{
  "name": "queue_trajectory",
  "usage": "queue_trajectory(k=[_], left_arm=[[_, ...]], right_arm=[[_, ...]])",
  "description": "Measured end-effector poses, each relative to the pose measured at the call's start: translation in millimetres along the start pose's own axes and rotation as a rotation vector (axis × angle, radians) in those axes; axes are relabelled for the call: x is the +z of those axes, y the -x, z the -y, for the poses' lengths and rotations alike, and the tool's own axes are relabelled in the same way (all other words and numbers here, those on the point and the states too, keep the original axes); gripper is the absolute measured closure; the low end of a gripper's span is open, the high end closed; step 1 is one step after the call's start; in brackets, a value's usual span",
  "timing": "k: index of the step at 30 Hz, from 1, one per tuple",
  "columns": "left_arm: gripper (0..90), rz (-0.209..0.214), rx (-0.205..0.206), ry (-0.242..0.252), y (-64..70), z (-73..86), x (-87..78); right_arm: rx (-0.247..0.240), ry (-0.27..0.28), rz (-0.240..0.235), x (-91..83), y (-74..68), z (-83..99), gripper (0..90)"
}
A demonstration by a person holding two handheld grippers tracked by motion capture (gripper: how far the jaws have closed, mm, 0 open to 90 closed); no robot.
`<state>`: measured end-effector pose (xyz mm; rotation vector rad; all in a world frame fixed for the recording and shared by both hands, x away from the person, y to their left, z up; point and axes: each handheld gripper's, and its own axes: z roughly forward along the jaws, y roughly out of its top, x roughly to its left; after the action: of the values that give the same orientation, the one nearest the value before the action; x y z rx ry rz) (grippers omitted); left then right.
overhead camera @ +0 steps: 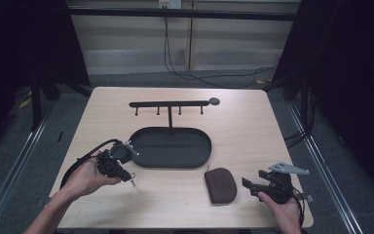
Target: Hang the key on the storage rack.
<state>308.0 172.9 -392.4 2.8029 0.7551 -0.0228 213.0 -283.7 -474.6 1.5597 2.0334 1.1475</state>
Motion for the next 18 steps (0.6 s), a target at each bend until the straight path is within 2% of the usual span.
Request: queue_trajectory(k=[2,8,9,16,18], left_arm=[[89.4,0.014,-0.008,-0.014,-2.0,-0.7,0.7],[89.4,0.008,-0.013,-0.025,-6.3,-4.1,-2.3],[89.4,0.005,-0.002,-0.031,-7.8,-5.5,-4.5],[89.4,-0.016,-0.005,-0.045,-15.7,-14.1,-19.2],[89.4,-0.006,-0.005,-0.041,-19.3,-15.9,-23.3]], right_arm=[[0.005,-0.002,-0.005,0.2,0.1,0.0,21.7],[0.000,-0.006,-0.006,0.9,-0.1,0.1,21.3],[-0.001,-0.007,-0.008,1.1,0.0,0.1,21.2],[-0.001,-0.008,-0.008,1.1,0.0,0.1,21.2],[0.000,-0.011,-0.008,1.2,-0.1,0.1,21.0]])
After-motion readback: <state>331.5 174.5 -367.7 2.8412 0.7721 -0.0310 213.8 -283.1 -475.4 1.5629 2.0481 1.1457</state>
